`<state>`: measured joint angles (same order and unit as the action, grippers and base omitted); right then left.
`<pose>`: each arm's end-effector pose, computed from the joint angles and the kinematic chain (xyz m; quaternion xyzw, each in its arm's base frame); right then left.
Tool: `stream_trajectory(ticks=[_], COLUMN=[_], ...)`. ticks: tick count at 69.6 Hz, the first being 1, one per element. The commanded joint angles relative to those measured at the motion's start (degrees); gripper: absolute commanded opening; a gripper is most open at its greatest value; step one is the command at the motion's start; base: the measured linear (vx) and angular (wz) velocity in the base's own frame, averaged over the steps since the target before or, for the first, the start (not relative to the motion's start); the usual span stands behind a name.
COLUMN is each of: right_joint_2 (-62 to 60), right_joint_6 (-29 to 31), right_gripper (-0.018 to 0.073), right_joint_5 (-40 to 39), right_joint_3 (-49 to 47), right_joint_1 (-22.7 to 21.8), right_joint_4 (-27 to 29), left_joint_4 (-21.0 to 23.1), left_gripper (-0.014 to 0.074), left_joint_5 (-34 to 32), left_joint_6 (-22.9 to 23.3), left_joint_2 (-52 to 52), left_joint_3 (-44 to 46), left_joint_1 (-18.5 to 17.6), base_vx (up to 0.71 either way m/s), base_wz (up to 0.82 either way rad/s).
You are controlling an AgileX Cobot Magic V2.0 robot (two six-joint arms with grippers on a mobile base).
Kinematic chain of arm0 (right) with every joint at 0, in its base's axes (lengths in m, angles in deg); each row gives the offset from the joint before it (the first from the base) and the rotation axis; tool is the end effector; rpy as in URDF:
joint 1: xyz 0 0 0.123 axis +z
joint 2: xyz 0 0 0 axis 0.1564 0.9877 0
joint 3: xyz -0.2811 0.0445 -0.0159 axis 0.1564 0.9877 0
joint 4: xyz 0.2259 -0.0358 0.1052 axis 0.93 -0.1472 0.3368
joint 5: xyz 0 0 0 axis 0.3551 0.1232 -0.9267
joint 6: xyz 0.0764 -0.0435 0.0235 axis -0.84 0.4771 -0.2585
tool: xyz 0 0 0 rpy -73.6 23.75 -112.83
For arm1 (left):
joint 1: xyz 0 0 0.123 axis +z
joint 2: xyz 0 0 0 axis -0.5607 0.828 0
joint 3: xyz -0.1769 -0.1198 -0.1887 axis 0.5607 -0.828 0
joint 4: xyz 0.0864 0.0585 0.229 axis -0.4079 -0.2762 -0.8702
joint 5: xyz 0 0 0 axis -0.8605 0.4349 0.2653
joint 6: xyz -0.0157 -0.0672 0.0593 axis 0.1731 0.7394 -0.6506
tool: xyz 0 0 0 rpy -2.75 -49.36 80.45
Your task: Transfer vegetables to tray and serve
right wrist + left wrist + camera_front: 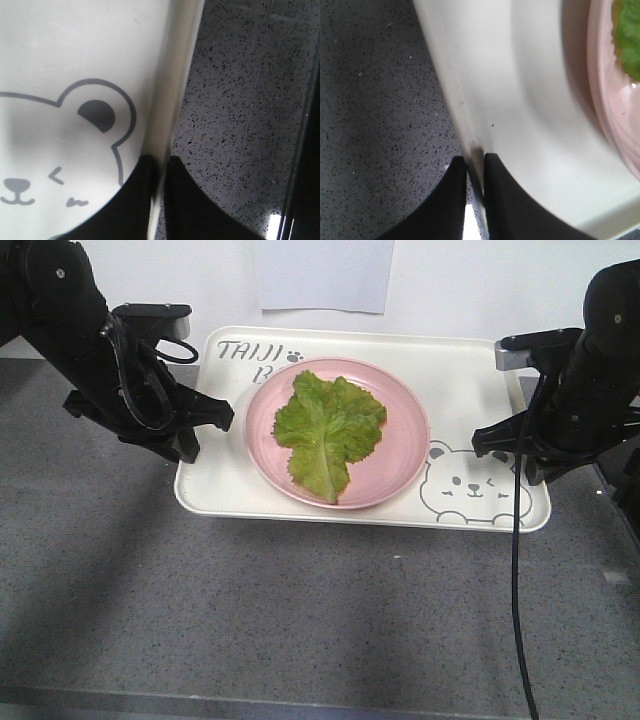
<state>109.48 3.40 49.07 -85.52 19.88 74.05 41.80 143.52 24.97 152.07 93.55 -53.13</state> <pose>0.3525 0.0591 0.3130 -0.0630 0.9865 -0.0289 0.1482 0.3579 -0.1380 0.3368 0.1315 0.9705 -0.1123 0.1683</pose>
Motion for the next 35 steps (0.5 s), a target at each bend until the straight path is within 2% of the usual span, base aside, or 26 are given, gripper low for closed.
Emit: stream_trajectory(ticks=[1,35], right_joint_2=[-3.2,-3.2], right_joint_6=[2.1,2.1], right_gripper=[-0.0009,-0.0009], right_joint_5=[-4.0,-4.0], right_joint_3=[-1.8,-1.8], right_joint_1=[1.0,1.0], right_joint_4=[5.1,5.1], left_joint_4=[8.6,8.6], left_gripper=[-0.0006,-0.0006], left_joint_5=[-4.7,-4.7], left_joint_6=[-1.5,-1.5], left_joint_2=[-3.3,-3.3], left_joint_3=[2.2,2.2], left_joint_1=[-1.3,-1.3], base_vx=[0.04,0.03], base_wz=[-0.01,0.00])
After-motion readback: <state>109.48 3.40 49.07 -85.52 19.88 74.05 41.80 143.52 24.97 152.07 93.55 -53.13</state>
